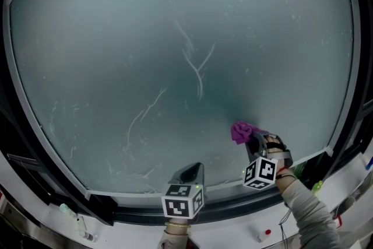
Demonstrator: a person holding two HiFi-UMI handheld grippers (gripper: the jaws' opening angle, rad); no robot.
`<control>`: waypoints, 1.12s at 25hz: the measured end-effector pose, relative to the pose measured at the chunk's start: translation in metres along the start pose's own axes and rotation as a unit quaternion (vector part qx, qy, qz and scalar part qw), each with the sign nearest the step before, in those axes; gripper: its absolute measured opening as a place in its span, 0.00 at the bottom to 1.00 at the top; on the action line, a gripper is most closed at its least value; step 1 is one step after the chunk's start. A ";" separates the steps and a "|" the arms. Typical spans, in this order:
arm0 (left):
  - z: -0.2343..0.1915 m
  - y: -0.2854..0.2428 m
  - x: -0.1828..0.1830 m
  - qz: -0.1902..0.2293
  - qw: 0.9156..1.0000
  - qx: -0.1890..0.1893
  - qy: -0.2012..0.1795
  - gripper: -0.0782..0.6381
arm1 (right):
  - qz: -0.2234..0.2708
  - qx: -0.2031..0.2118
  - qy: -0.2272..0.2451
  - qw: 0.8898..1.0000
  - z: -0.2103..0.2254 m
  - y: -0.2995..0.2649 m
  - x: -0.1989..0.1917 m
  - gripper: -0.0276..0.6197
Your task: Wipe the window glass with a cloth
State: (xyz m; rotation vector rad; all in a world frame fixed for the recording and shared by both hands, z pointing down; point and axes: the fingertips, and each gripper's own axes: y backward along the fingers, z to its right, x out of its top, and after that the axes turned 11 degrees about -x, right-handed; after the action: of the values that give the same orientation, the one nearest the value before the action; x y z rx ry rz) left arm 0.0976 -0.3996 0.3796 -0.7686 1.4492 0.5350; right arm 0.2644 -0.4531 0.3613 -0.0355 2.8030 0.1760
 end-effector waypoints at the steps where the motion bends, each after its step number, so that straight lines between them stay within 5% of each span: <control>1: 0.000 0.001 -0.002 0.000 1.000 0.000 0.000 0.12 | 0.001 0.000 -0.028 1.000 0.000 0.004 0.004 0.14; 5: 0.000 0.003 -0.009 0.000 1.000 -0.002 0.002 0.12 | 0.007 0.007 -0.160 0.987 0.002 0.022 0.021 0.14; 12: 0.002 0.008 -0.029 0.004 1.000 0.003 0.004 0.12 | 0.013 0.034 -0.360 0.932 -0.010 0.057 0.036 0.14; 17: 0.002 0.022 -0.038 0.021 1.000 0.012 0.012 0.12 | -0.004 0.048 -0.427 0.903 -0.034 0.084 0.031 0.14; 28: 0.010 0.045 -0.086 0.013 0.999 0.019 0.024 0.12 | -0.028 0.081 -0.506 0.858 -0.070 0.141 0.025 0.14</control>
State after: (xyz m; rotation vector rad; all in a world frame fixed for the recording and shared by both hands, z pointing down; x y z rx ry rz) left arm 0.0645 -0.3517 0.4578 -0.7387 1.5116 0.5100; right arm 0.2118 -0.3218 0.4349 0.0152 1.7448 -0.0564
